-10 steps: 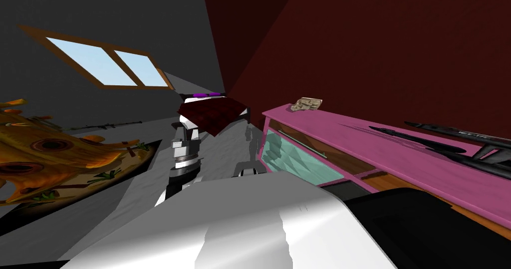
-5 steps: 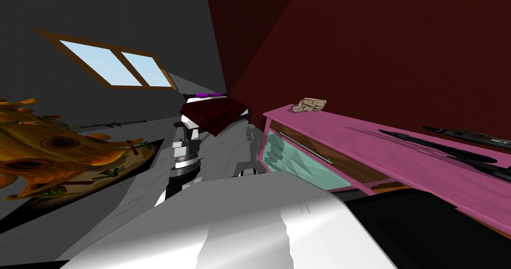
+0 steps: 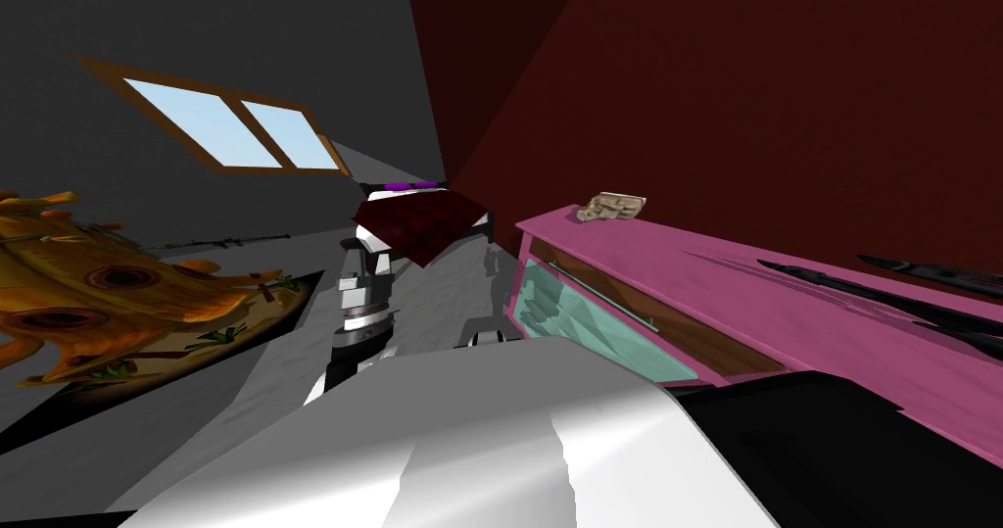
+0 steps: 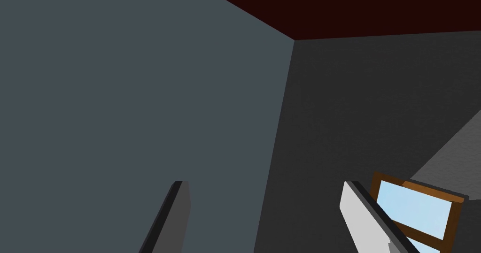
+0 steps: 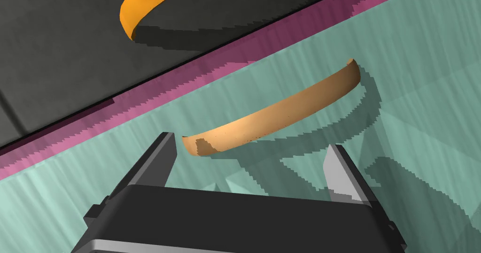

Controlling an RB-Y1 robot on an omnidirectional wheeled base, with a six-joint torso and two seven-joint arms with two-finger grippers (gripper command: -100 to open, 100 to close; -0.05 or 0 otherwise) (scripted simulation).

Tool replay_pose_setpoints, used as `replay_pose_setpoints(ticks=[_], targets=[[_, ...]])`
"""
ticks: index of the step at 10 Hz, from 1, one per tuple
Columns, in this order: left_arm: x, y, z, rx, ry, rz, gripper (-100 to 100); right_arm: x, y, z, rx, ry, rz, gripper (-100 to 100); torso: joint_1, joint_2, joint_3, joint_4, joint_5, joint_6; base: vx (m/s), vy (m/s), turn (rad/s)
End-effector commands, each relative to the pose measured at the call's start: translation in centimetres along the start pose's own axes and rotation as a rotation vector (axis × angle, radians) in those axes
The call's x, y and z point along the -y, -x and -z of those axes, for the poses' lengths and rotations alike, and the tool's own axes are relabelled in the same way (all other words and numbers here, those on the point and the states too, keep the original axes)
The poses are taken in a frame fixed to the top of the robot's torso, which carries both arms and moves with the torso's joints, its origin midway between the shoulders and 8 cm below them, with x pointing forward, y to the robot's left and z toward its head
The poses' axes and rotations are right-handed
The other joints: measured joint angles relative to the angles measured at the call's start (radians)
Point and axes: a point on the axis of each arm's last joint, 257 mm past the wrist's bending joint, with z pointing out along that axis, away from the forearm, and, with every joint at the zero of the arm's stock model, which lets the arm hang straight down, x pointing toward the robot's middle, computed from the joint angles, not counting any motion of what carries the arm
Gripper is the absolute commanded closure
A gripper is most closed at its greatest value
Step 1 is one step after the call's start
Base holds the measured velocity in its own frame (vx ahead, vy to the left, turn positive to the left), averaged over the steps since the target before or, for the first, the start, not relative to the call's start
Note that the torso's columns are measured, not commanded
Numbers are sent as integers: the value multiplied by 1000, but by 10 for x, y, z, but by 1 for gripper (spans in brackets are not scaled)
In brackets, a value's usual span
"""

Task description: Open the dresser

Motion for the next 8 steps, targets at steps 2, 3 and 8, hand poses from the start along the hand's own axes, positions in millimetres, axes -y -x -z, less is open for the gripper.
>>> replay_pose_setpoints(ticks=[2, 3, 8], targets=[[0, 0, 0, 0, 0, 0, 0, -2, 1, 0, -9, -3, -4, -100, 1, -2, -1, -1, 0, 0, -12, -31, 25], [0, 0, 0, 0, 0, 0, 0, -3, 1, 0, -11, -4, -5, -100, 1, -2, -2, -1, 0, 0, -10, -30, 27], [0, 0, 0, 0, 0, 0, 0, -3, 2, 0, -14, -5, -6, 100, 2, -2, -1, -1, 0, 0, -4, -21, 6]])
